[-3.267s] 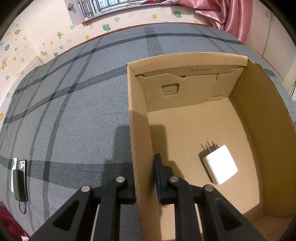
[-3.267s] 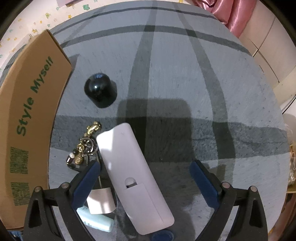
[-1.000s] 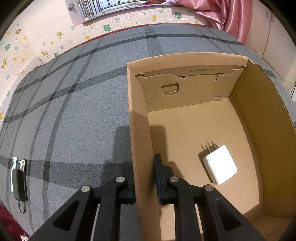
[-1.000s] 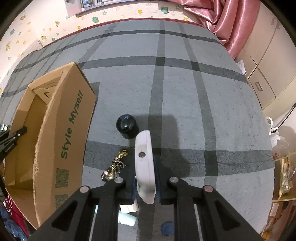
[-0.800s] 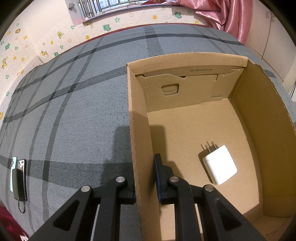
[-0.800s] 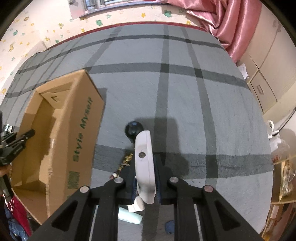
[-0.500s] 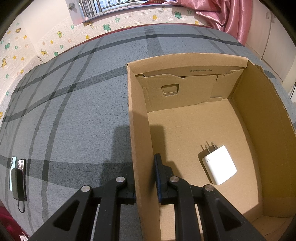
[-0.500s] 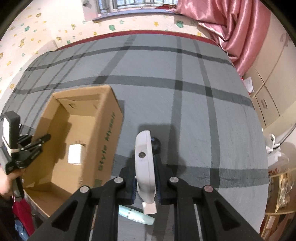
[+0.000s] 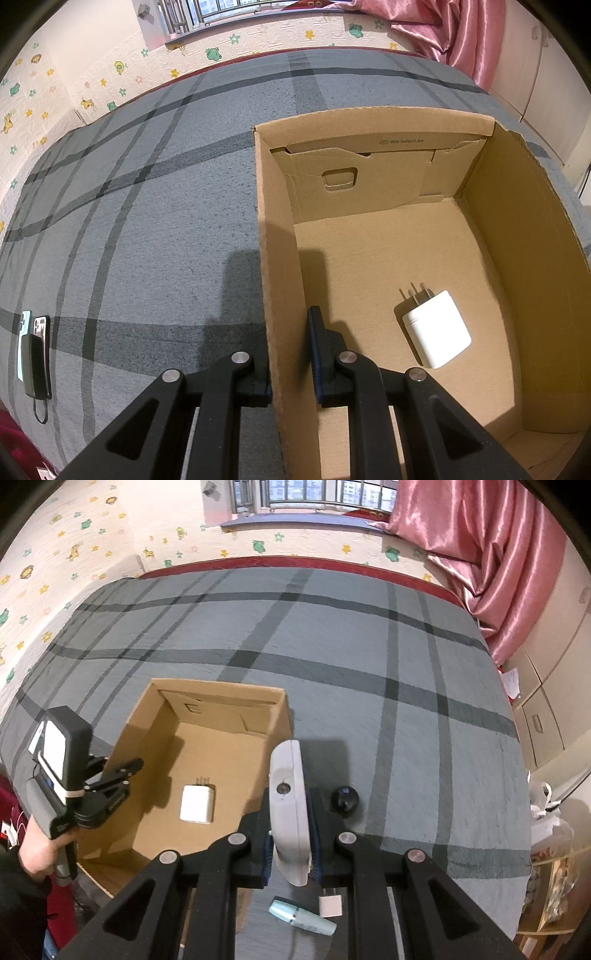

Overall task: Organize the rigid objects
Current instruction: 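Lower the power bank into the box beside the left tool, then open the right tool and release the white power bank in the box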

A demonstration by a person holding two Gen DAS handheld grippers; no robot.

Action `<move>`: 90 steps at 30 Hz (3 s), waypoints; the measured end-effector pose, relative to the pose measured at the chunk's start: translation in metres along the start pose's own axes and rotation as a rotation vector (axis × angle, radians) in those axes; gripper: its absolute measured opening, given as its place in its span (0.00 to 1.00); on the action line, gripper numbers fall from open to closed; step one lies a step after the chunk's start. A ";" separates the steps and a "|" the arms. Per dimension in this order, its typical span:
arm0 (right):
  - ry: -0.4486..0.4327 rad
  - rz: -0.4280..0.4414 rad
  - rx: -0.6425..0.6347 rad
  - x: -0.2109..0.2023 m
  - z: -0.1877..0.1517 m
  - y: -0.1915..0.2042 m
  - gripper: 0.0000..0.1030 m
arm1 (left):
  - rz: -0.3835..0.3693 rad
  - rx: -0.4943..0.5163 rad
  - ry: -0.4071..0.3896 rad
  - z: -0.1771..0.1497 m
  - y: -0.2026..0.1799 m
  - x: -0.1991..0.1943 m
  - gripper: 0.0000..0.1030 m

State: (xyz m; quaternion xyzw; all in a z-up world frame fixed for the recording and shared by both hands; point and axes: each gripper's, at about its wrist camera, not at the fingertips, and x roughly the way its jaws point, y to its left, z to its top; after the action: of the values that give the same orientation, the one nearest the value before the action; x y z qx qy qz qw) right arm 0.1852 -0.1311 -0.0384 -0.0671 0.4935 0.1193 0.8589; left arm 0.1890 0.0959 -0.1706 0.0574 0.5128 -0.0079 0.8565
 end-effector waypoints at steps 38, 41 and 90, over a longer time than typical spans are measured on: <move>0.201 0.164 -0.108 0.103 0.004 0.121 0.16 | -0.001 0.002 -0.001 -0.002 -0.001 0.000 0.15; 0.230 0.177 -0.091 0.117 0.003 0.122 0.16 | 0.003 0.005 0.000 -0.001 -0.002 -0.001 0.15; 0.137 0.126 0.031 0.115 0.029 0.105 0.67 | 0.012 0.006 0.002 -0.001 -0.003 0.001 0.15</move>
State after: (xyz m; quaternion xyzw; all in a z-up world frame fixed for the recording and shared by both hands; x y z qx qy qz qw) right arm 0.2364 -0.0073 -0.1225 -0.0306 0.5560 0.1604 0.8150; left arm 0.1886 0.0931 -0.1717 0.0631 0.5133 -0.0040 0.8559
